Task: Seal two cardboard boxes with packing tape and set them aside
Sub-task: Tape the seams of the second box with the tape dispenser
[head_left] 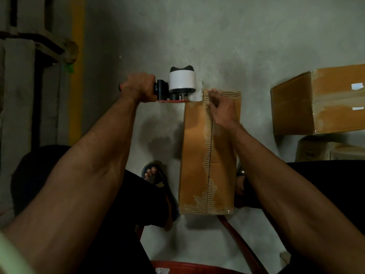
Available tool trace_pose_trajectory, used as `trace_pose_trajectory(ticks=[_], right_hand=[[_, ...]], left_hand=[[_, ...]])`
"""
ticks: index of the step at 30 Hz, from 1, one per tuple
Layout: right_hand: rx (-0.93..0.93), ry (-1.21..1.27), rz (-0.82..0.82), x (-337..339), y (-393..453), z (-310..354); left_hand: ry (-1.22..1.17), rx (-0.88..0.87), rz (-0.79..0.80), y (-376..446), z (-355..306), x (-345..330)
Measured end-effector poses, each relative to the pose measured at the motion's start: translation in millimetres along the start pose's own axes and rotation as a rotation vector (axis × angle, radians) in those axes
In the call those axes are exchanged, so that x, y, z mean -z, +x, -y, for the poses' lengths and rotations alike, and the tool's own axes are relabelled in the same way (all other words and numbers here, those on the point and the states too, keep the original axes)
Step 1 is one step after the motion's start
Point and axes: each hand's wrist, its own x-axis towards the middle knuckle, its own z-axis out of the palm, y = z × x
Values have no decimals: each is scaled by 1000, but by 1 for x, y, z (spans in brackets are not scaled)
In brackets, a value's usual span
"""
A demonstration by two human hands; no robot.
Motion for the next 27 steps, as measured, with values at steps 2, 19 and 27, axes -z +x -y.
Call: trace_pose_trajectory(ticks=[2, 19, 27], right_hand=[[-118, 136, 30, 8, -2, 22], [-449, 375, -409, -50, -20, 112], [-444, 438, -428, -62, -31, 105]], left_hand=[[-10, 8, -6, -1, 1, -2], [70, -29, -57, -10, -5, 4], [140, 24, -84, -22, -7, 2]])
